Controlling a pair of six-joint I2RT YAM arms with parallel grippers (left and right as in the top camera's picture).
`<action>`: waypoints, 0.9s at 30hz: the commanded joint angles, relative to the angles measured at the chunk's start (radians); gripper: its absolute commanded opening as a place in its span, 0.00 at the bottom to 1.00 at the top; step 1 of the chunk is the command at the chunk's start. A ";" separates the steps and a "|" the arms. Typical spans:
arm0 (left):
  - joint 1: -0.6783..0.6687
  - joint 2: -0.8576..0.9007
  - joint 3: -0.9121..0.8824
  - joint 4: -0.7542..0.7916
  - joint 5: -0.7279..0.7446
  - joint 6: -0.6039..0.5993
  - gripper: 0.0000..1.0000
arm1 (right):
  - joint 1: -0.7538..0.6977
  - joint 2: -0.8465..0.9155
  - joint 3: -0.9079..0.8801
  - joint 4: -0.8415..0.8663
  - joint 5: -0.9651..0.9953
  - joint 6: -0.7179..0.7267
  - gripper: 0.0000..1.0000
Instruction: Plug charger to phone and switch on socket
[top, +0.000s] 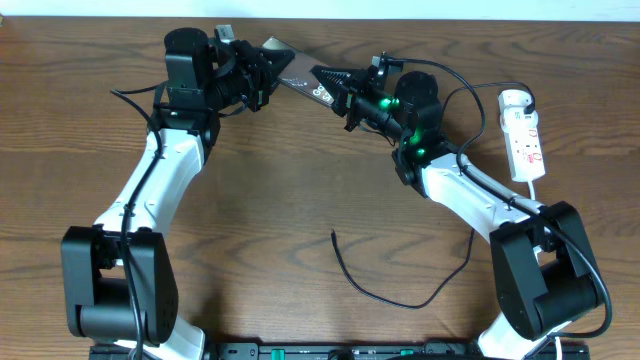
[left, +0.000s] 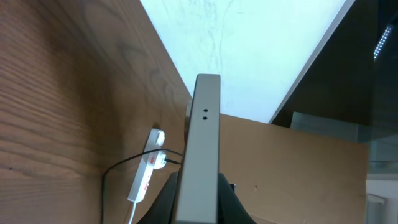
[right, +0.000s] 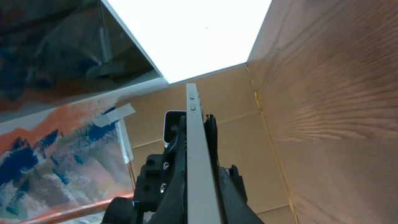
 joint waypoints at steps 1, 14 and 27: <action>-0.010 -0.002 0.013 0.024 -0.051 0.032 0.08 | 0.045 -0.019 0.014 -0.006 -0.081 -0.125 0.07; 0.012 -0.002 0.013 0.044 -0.026 0.014 0.07 | 0.015 -0.019 0.014 -0.005 -0.090 -0.125 0.99; 0.246 -0.002 0.013 0.044 0.259 0.156 0.07 | -0.079 -0.019 0.014 -0.016 -0.240 -0.264 0.99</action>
